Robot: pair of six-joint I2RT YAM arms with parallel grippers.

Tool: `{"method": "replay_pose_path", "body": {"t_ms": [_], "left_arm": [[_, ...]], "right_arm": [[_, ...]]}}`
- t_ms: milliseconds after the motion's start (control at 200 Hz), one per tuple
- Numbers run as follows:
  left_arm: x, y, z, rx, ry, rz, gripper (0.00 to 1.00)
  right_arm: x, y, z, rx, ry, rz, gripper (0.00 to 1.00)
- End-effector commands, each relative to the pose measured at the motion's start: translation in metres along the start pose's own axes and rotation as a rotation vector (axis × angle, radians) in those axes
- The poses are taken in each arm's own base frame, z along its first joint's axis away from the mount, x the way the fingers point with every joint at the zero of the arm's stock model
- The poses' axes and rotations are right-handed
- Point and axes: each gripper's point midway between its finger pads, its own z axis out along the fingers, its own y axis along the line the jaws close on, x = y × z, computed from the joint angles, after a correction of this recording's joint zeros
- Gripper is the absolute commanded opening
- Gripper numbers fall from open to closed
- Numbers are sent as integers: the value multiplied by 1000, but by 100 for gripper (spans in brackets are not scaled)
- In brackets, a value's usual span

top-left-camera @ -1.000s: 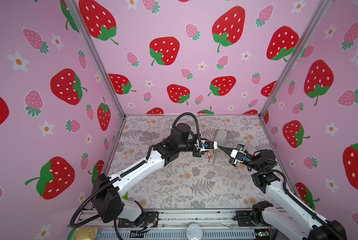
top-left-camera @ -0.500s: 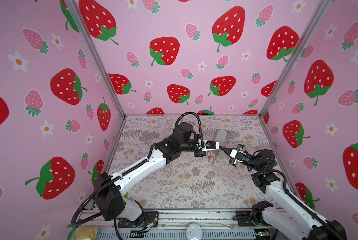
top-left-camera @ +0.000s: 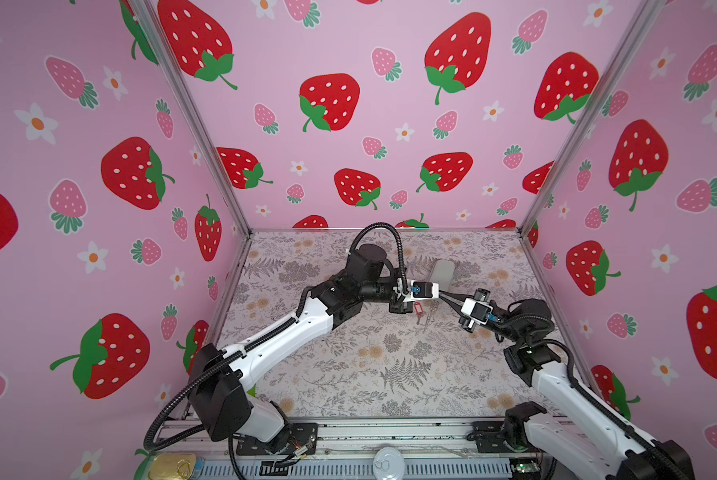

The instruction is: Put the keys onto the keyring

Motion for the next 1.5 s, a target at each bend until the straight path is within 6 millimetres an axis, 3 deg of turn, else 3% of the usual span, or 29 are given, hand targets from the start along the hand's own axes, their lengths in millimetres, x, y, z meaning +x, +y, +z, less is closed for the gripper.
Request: {"method": "replay_pose_path", "body": {"t_ms": [0,415,1310,1495], "left_arm": [[-19,5,-3,-12,-71,37,0],[-13,1,1,11,-59,36,0],[-9,0,3,15,-44,32,0],[-4,10,-4,-32,-15,18,24]], "right_arm": [[-11,-5,0,6,-33,-22,13],[-21,-5,-3,9,-59,-36,12],[-14,-5,-2,8,-44,-29,1],[-10,-7,-2,24,-29,-33,1]]}}
